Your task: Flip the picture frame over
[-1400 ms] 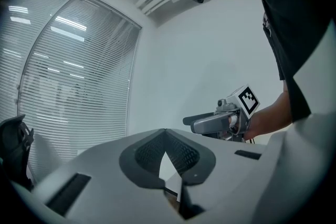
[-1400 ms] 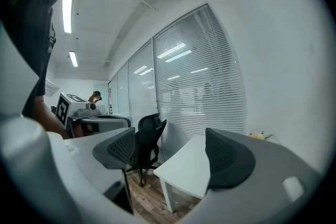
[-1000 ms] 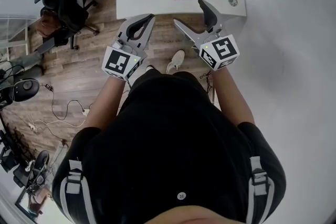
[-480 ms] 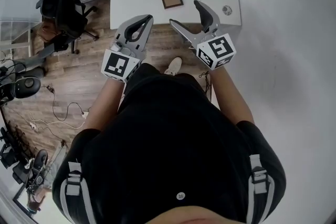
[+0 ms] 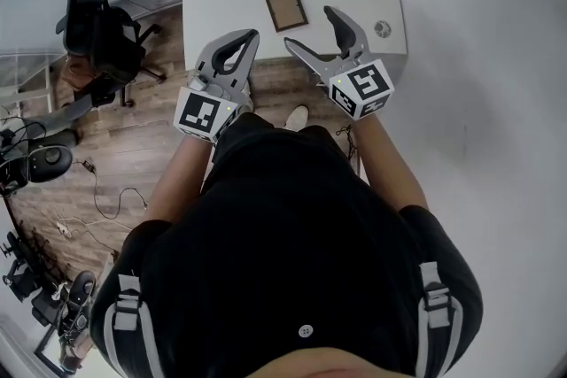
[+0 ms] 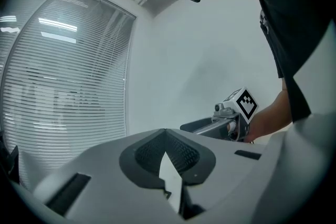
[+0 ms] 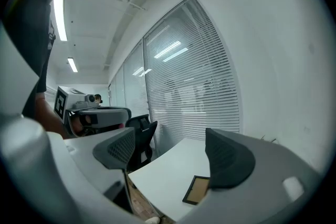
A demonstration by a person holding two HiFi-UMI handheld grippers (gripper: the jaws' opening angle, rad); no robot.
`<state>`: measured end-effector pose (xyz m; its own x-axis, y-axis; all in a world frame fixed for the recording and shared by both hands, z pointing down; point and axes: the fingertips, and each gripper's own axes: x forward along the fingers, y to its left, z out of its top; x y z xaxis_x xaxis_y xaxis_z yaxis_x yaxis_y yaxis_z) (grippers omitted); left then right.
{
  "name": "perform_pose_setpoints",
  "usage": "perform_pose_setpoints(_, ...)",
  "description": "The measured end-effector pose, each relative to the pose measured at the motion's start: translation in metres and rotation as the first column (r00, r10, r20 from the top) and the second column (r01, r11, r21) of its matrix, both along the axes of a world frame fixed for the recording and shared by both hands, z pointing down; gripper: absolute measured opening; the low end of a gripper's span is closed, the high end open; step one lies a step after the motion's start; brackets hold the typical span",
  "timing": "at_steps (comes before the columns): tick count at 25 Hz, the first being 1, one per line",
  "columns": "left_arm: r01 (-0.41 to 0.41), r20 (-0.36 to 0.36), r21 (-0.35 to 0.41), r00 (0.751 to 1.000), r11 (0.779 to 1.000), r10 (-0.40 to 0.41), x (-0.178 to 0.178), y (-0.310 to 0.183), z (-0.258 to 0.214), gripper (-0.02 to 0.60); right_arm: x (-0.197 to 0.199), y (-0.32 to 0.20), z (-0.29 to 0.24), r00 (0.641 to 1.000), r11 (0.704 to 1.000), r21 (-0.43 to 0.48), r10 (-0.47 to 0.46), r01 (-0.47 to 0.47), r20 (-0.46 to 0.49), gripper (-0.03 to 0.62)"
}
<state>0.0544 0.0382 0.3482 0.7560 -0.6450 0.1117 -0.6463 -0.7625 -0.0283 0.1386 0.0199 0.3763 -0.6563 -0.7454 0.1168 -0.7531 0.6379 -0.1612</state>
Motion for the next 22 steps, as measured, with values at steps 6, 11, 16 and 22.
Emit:
perform_pose_setpoints(6,-0.079,-0.015,-0.029,0.997,0.996,0.079,-0.007,-0.049,0.010,0.003,-0.010,-0.043,0.012,0.997,0.997,-0.038,0.062,-0.063,-0.038,0.417)
perform_pose_setpoints(11,-0.153,-0.045,-0.034,0.987,0.988,0.151,-0.014,-0.095,0.014,0.003,-0.018,-0.082,0.020,0.990,0.989,-0.072,0.128,-0.133,-0.062,0.417)
perform_pose_setpoints(16,-0.199,-0.048,-0.060,0.979,0.978,0.196,-0.029,-0.136,0.026,0.003,-0.032,-0.117,0.036,0.981,0.976,-0.117,0.174,-0.183,-0.085,0.417)
perform_pose_setpoints(22,-0.264,-0.060,-0.054,0.964,0.963,0.260,-0.044,-0.176,0.039,0.003,-0.044,-0.149,0.068,0.962,0.947,-0.186,0.240,-0.262,-0.132,0.417)
